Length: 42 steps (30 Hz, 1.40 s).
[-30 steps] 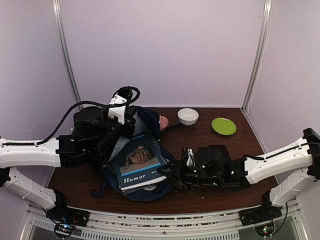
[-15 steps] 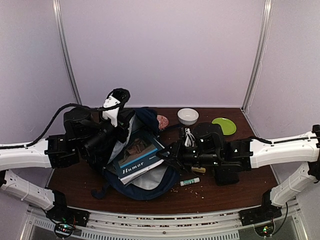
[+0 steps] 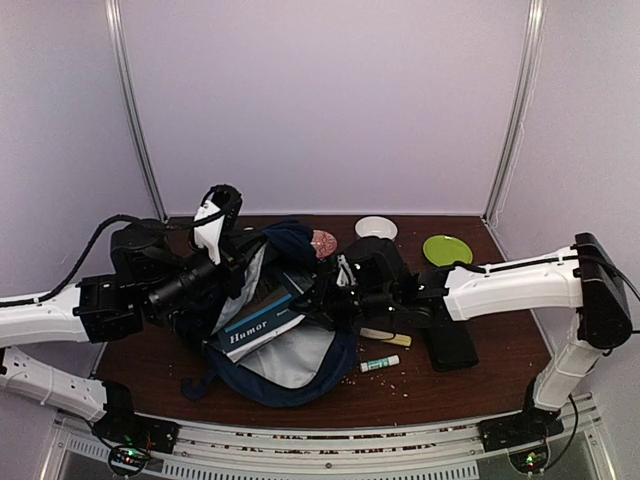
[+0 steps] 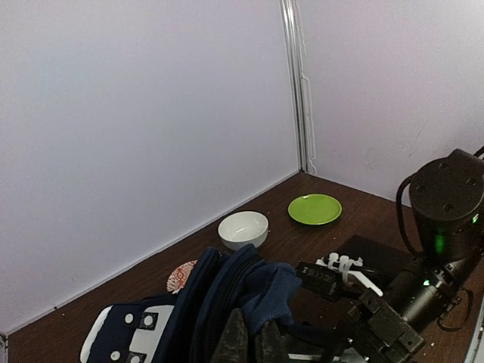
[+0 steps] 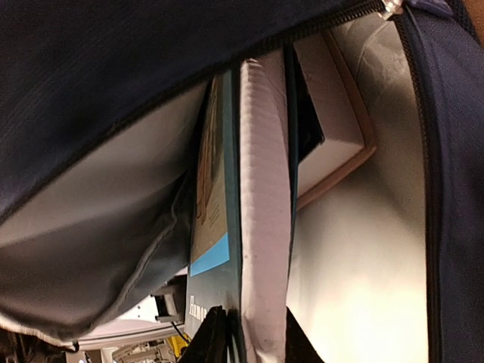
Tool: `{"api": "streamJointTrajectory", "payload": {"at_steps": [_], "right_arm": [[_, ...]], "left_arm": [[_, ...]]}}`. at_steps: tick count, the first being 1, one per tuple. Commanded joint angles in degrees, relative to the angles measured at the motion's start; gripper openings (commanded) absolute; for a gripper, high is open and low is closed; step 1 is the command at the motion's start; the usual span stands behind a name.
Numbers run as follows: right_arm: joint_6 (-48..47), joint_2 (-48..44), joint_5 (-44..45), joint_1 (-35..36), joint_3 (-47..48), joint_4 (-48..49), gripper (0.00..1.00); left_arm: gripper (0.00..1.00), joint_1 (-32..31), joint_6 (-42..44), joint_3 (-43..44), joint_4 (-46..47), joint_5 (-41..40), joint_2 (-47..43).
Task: Pack the student bag
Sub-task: Place the book in the student bag.
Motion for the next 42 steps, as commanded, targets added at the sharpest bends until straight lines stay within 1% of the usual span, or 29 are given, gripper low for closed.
{"api": "streamJointTrajectory", "payload": {"at_steps": [1,8,12,15,17,20,23,26,30,35,38,42], "right_arm": [[3.29,4.76,3.05,-0.82,3.2,7.97,0.2],[3.82,13.22,3.7,-2.24,10.58,8.94,0.19],[2.85,16.85,3.12,-3.12,15.42,8.63,0.21],[1.33,18.64,0.46,-3.65,17.46,8.92,0.27],[0.28,18.65,-1.97,-3.58,17.95,9.65,0.34],[-0.71,16.22,-3.7,-3.03,16.12,10.98,0.44],[-1.28,13.02,-4.27,-2.49,13.44,11.07,0.5],[-1.89,10.22,-4.35,-1.5,11.03,9.62,0.52],[-2.03,8.0,-4.15,0.34,7.98,8.43,0.55],[-2.41,5.34,-0.9,1.91,3.56,7.12,0.57],[-0.39,4.48,0.24,2.24,1.03,9.03,0.58],[-1.13,1.4,3.23,1.8,-2.13,9.18,0.61]], "left_arm": [[0.0,-0.94,-3.4,0.9,8.13,2.07,-2.7],[0.0,-1.75,-5.78,-0.05,6.52,3.1,-4.63],[0.0,-2.98,-4.76,0.56,3.63,0.89,-5.15],[0.0,-2.99,-5.48,-0.52,3.59,0.6,-6.1],[0.0,-2.98,-5.18,-0.84,3.08,-1.83,-6.53],[0.0,-2.99,-3.84,-1.08,3.2,-6.01,-6.61],[0.0,-2.99,-2.62,-0.43,3.72,-9.75,-5.78],[0.0,-2.99,-1.9,0.95,3.59,-12.21,-4.19],[0.0,-2.99,-1.12,3.01,3.35,-13.41,-1.69],[0.0,-2.99,-0.49,5.09,2.99,-13.84,0.83],[0.0,-2.96,-0.26,6.5,2.46,-13.7,2.3],[0.0,-2.99,-0.1,7.98,1.04,-12.48,2.91]]}}
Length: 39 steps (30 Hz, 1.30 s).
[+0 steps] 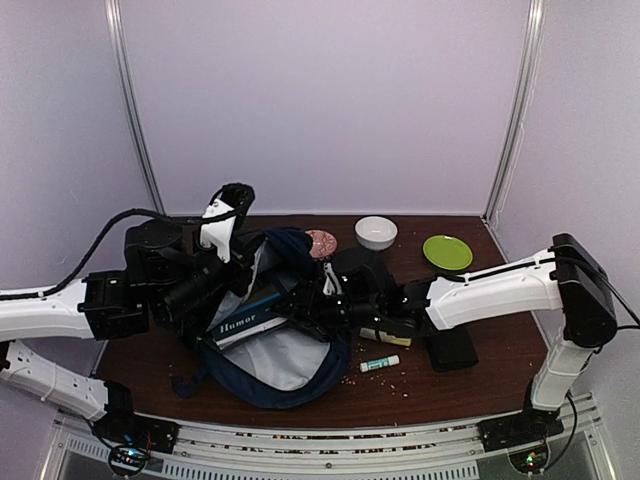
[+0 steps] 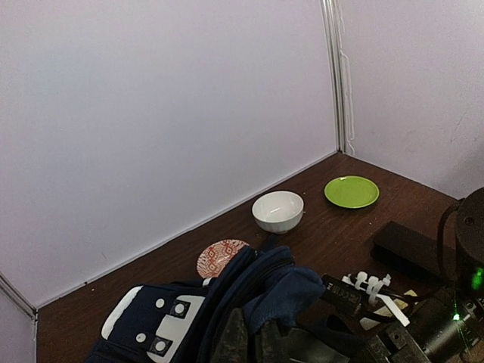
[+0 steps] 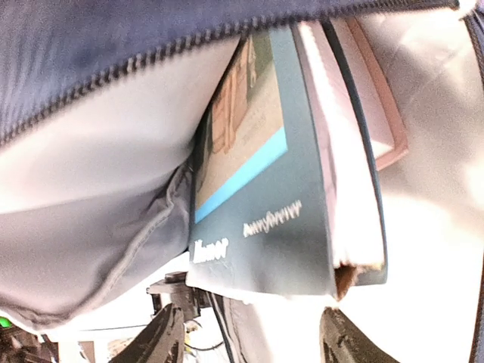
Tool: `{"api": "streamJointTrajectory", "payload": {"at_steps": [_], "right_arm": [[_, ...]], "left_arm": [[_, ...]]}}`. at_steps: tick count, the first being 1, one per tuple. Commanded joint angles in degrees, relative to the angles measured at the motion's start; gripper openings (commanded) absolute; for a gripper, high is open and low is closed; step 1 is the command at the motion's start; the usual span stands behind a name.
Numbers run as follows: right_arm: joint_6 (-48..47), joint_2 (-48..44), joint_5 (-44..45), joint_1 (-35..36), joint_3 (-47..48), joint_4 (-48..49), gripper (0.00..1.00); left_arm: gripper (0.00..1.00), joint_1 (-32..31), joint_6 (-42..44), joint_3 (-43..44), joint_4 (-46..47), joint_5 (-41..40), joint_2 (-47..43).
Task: Pack the student bag
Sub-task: Place the book in the student bag.
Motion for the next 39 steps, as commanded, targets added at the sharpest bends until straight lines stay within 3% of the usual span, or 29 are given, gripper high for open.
{"api": "streamJointTrajectory", "payload": {"at_steps": [1,8,15,23,33,39], "right_arm": [[-0.62,-4.79,4.34,-0.11,-3.12,1.3,0.62],[-0.58,-5.9,3.55,1.28,-2.41,-0.03,0.61],[4.84,-0.18,0.04,1.88,-0.53,4.19,0.4],[7.04,3.62,-0.44,1.78,1.79,5.06,0.36],[5.97,7.72,-2.28,-1.3,4.44,5.44,0.21],[4.83,11.32,-2.91,-2.53,11.22,2.77,0.2]], "left_arm": [[0.0,-0.1,0.79,4.18,5.79,0.31,-0.65],[0.0,-0.1,0.68,4.77,5.68,0.65,-0.17],[0.0,-0.1,-0.02,6.76,4.34,1.9,0.94],[0.0,-0.1,-0.3,8.52,-0.94,1.28,1.28],[0.0,-0.16,-4.81,8.3,-5.66,11.38,-0.66],[0.0,-0.77,-7.7,7.85,-4.91,15.06,-1.29]]}}
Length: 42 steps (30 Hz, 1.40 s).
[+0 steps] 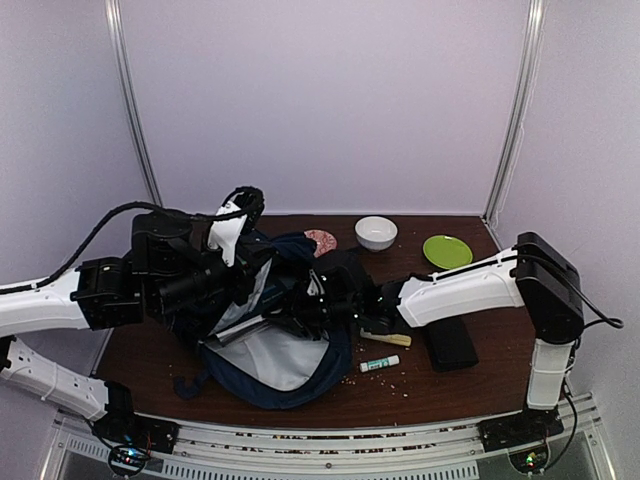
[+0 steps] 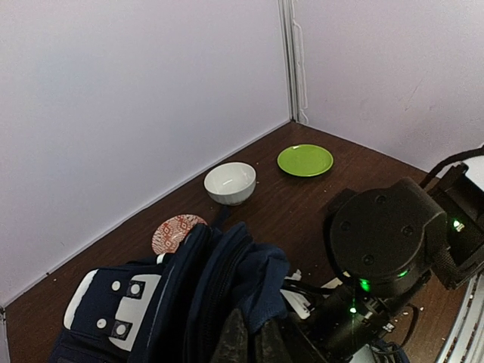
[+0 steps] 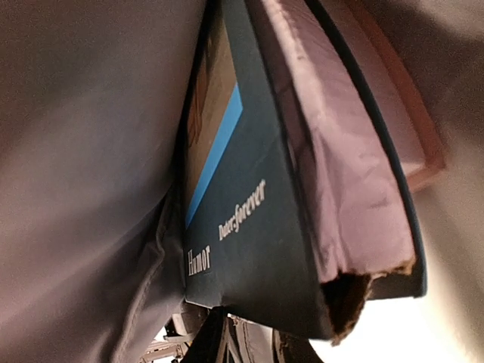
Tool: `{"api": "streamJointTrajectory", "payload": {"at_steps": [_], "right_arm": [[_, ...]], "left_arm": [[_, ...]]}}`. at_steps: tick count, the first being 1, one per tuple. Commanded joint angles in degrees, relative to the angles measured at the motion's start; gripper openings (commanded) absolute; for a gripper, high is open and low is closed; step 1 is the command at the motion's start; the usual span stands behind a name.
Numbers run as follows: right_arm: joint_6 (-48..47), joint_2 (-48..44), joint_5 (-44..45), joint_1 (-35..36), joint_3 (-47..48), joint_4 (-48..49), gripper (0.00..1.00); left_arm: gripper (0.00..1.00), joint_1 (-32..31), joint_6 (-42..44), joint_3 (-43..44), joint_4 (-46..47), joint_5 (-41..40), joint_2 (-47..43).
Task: Pack the student bag
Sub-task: Place the book in the student bag.
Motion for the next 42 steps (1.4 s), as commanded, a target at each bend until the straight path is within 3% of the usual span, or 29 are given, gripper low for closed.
{"api": "streamJointTrajectory", "payload": {"at_steps": [1,12,18,21,26,32,42], "right_arm": [[-1.54,2.83,0.02,-1.44,6.5,-0.68,0.2],[-2.8,9.69,0.12,-2.5,17.77,-5.99,0.19],[-2.81,13.94,-1.01,-3.35,21.42,-7.28,0.27],[-3.92,15.22,-2.7,-3.77,23.03,-8.27,0.35],[-6.48,10.52,-4.93,-3.36,21.28,-7.12,0.49],[-8.47,3.07,-6.0,-1.93,16.09,-6.78,0.56],[-9.01,-7.49,-9.13,1.17,5.29,-3.57,0.59]], "left_arm": [[0.0,-0.92,-3.7,2.68,7.86,5.7,-2.29],[0.0,-3.09,-7.03,1.82,7.08,5.93,-4.52],[0.0,-3.18,-9.69,-0.38,8.76,6.73,-7.13],[0.0,-3.18,-9.38,-0.93,8.28,3.47,-7.95],[0.0,-3.18,-6.94,-1.72,7.38,-9.16,-8.49],[0.0,-2.84,-0.85,-0.11,9.81,-18.96,-6.37],[0.0,0.56,0.84,4.43,9.22,-20.51,-0.98]]}}
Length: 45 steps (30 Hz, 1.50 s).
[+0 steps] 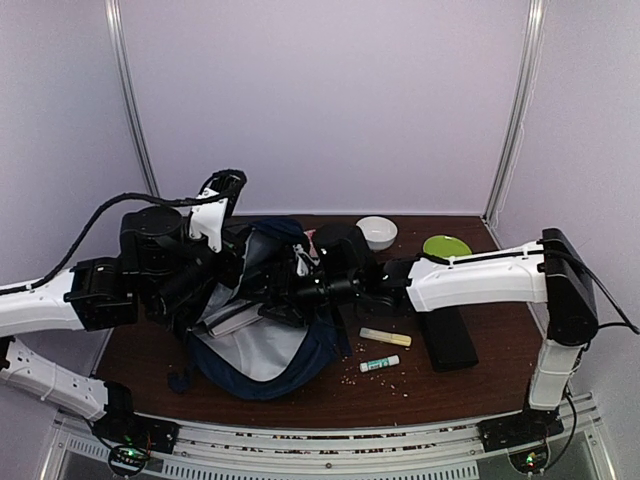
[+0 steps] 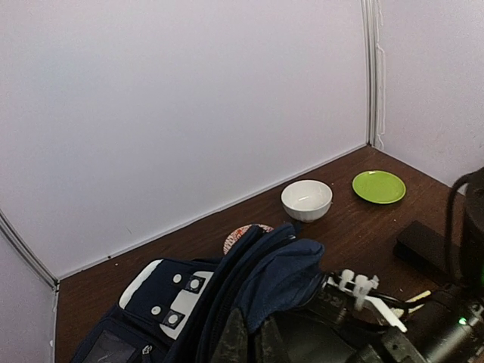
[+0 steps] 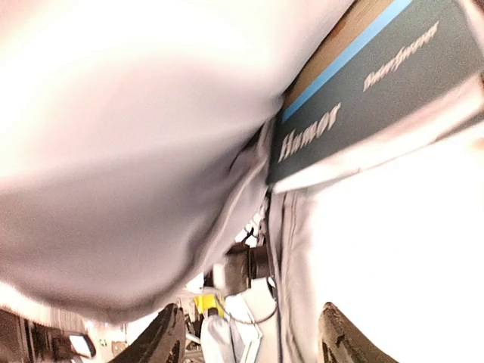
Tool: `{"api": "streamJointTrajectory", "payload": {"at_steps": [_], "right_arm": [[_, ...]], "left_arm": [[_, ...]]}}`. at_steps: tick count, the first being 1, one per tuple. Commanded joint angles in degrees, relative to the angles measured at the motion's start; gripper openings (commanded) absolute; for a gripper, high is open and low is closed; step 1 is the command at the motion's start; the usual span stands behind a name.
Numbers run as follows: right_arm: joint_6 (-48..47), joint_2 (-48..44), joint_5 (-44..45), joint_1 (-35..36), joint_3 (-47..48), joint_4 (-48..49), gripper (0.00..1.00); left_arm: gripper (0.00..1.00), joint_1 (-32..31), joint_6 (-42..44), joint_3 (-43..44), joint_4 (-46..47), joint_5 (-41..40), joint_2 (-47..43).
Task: Pack the student bag
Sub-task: Place the book in the student bag, then adjust the student bag at the center of the board.
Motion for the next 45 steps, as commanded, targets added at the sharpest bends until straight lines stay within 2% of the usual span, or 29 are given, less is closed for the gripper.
{"api": "streamJointTrajectory", "payload": {"at_steps": [1,6,8,10,12,14,16,22,30,35,38,42,45], "right_arm": [[-2.25,-5.91,-1.66,0.93,-4.91,2.96,0.6],[-3.96,-14.88,-2.14,2.03,-13.44,1.99,0.59],[-6.8,-20.8,-1.01,2.97,-16.28,-1.17,0.58],[-11.03,-26.02,4.36,3.99,-17.04,-11.11,0.57],[-12.32,-31.88,15.65,4.89,-18.78,-20.32,0.57],[-10.12,-37.47,24.96,4.75,-26.84,-20.04,0.57],[-7.56,-39.73,25.11,3.51,-32.5,-14.95,0.6],[-6.55,-31.62,19.93,3.49,-31.28,-13.15,0.63],[-9.25,-21.24,23.46,3.56,-23.78,-20.5,0.63],[-8.82,-21.46,25.51,3.55,-23.39,-18.37,0.63],[-11.55,-21.31,28.19,3.63,-19.87,-23.87,0.63],[-14.6,-16.2,27.3,3.87,-14.93,-32.26,0.62],[-15.0,-13.41,24.69,4.37,-15.74,-32.28,0.58]], "left_arm": [[0.0,2.02,1.14,4.6,7.2,-3.51,0.91],[0.0,2.79,0.4,5.6,6.01,-4.11,2.15],[0.0,2.79,0.06,5.44,5.26,-4.37,2.01],[0.0,2.79,-0.53,4.76,4.43,-4.77,1.43],[0.0,2.8,-1.2,3.52,3.83,-4.93,0.66],[0.0,2.79,-2.29,1.97,3.85,-4.88,-0.12],[0.0,2.79,-3.66,-0.17,4.95,-3.83,-0.56],[0.0,2.79,-9.3,-2.6,5.75,1.76,1.26],[0.0,2.7,-11.07,-2.72,6.91,9.69,4.02],[0.0,2.73,-10.92,-4.5,8.22,11.09,3.9],[0.0,2.72,-10.9,-5.76,9.86,11.9,4.0],[0.0,2.71,-10.98,-5.89,11.79,13.9,4.99],[0.0,2.7,-11.31,-5.62,12.86,15.99,5.79]]}}
